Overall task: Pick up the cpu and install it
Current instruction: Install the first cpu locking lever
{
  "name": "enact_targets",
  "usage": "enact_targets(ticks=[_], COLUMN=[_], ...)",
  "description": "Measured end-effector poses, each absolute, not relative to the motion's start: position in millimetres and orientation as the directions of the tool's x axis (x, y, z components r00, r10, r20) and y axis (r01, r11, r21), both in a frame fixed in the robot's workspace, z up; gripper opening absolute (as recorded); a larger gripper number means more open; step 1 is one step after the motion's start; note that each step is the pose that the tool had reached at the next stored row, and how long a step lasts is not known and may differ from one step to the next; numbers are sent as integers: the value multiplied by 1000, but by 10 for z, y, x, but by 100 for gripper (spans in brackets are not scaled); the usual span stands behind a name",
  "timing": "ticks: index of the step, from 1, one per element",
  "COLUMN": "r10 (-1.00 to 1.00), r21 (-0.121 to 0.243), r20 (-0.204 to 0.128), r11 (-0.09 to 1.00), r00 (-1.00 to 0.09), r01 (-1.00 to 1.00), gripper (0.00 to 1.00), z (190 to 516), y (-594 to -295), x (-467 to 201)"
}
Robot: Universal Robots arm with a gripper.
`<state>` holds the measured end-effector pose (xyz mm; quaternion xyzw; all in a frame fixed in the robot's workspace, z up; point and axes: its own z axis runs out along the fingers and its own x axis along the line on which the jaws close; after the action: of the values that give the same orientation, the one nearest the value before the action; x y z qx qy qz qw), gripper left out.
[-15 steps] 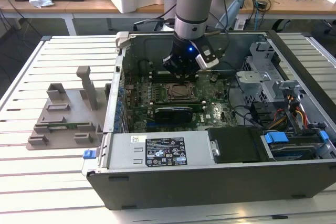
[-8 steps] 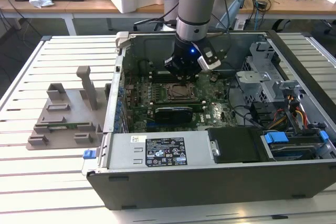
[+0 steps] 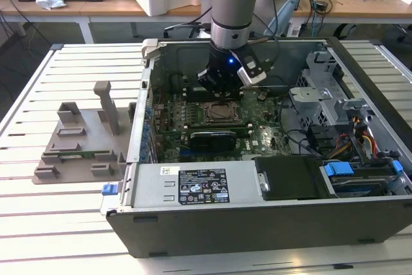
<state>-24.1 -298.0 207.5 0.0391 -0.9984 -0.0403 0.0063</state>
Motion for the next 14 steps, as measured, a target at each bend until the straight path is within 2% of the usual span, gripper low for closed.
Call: enact_targets(ticks=[14], r10=[-80], r21=[82], r20=[5], r11=[993], r00=[-997], r01=[-79], gripper=[11], z=[2077], y=[-2874], x=[-334])
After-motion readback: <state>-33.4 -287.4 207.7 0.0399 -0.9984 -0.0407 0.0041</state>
